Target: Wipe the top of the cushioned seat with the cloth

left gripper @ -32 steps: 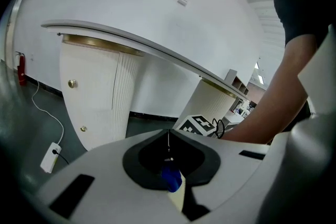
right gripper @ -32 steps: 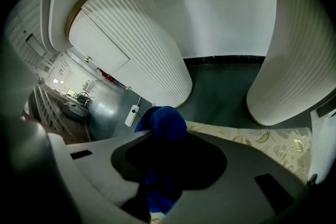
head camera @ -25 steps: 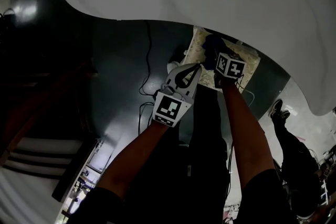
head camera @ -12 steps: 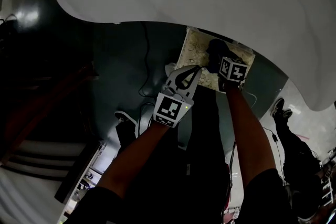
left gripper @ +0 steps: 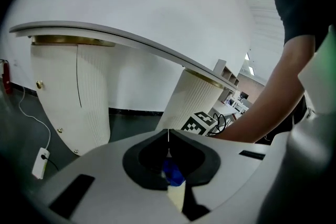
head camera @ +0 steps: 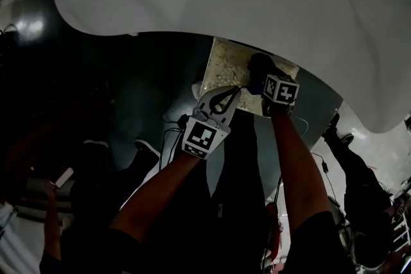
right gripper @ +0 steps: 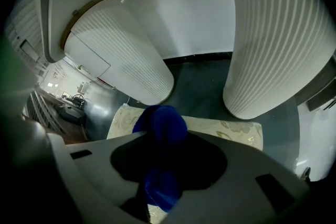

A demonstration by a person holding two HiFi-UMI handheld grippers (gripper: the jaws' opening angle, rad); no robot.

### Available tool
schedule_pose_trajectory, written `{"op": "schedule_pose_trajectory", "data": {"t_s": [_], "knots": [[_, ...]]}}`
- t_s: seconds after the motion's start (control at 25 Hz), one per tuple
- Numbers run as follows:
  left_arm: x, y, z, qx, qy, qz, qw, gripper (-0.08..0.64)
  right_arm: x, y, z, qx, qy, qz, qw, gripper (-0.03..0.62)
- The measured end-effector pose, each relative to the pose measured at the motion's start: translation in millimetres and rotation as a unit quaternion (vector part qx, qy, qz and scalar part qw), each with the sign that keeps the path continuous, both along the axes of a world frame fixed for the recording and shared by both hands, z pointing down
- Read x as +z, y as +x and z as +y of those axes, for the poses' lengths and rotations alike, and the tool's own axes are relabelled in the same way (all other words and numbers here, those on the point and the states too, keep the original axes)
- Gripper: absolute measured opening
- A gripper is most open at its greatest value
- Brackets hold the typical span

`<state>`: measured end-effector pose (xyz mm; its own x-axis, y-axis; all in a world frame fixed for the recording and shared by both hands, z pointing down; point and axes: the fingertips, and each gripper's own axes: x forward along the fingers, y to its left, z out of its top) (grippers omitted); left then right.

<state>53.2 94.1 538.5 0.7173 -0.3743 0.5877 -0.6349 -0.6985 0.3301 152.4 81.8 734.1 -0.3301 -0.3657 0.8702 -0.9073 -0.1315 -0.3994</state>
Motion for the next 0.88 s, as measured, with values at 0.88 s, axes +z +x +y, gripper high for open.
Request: {"op": "schedule_pose_trajectory", "data": {"t_s": [0.88], "knots": [[-30.3, 80.0, 0.3, 0.055, -0.006, 0.009, 0.9984, 0.018, -18.5, 104.2, 28.4, 0.035, -0.005, 0.03, 0.999, 0.143]]}}
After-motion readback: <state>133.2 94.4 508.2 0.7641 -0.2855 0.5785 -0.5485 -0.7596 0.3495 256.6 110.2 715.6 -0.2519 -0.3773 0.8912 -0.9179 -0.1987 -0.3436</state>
